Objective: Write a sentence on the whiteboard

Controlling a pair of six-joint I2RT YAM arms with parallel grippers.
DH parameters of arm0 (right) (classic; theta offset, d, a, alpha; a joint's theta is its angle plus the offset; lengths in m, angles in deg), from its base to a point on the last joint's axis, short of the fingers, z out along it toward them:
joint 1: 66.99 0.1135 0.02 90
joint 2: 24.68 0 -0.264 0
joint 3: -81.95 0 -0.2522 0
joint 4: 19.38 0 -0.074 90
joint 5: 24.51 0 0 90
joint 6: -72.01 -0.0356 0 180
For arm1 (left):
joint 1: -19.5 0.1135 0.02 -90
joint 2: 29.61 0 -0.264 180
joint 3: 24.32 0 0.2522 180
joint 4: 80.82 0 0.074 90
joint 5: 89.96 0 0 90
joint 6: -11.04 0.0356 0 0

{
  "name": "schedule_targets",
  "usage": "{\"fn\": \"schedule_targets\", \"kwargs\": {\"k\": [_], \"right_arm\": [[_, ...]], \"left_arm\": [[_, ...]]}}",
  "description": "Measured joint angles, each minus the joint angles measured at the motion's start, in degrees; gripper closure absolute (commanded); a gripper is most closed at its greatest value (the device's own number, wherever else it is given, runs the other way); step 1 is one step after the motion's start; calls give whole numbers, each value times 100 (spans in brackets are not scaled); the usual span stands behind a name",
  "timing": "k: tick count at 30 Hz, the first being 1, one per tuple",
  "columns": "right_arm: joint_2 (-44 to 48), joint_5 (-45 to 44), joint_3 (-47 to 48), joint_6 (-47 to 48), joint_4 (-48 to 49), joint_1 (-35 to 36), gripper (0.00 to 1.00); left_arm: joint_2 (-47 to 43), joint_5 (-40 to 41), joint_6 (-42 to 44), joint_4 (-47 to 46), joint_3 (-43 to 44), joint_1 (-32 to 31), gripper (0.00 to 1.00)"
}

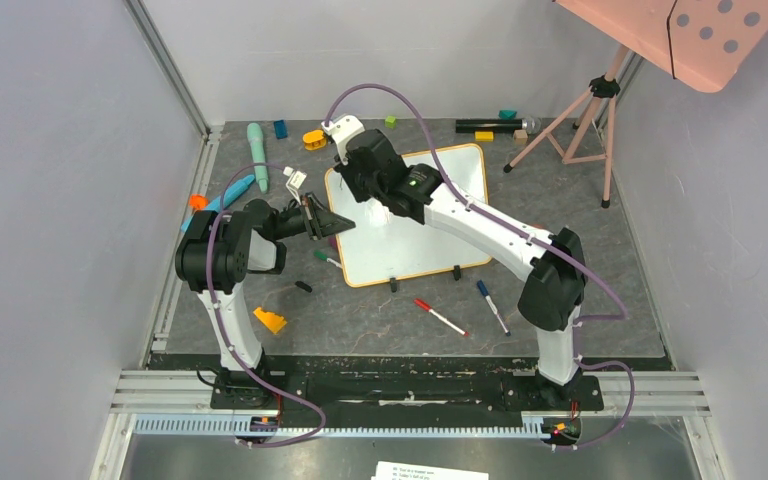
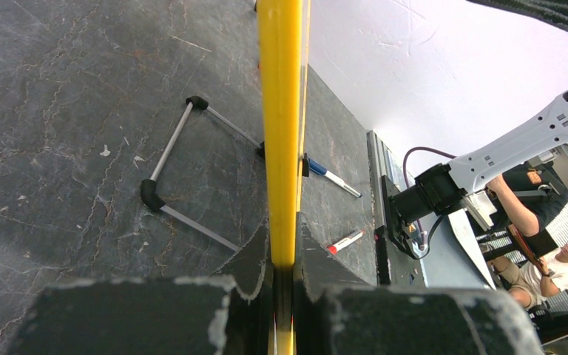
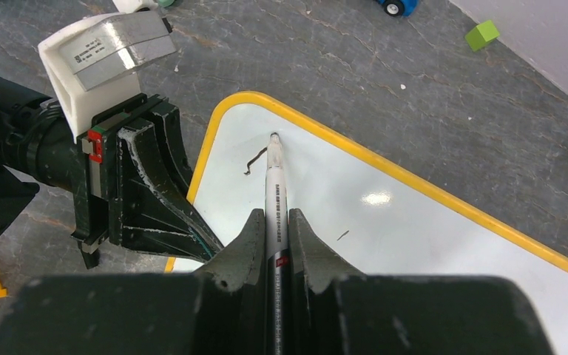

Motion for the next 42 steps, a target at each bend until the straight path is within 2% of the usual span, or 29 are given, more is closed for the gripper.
{"fn": "schedule_targets", "kwargs": {"k": [11, 31, 42], "right_arm": [[-2, -37, -7, 0, 13, 0, 100], [404, 133, -839, -4, 103, 22, 100], [413, 127, -850, -4, 105, 20, 100]], "left_arm": [[0, 0, 0, 2, 0, 0, 98], [0, 13, 0, 17, 0, 0, 98], [0, 13, 0, 17, -4, -2, 98]]}}
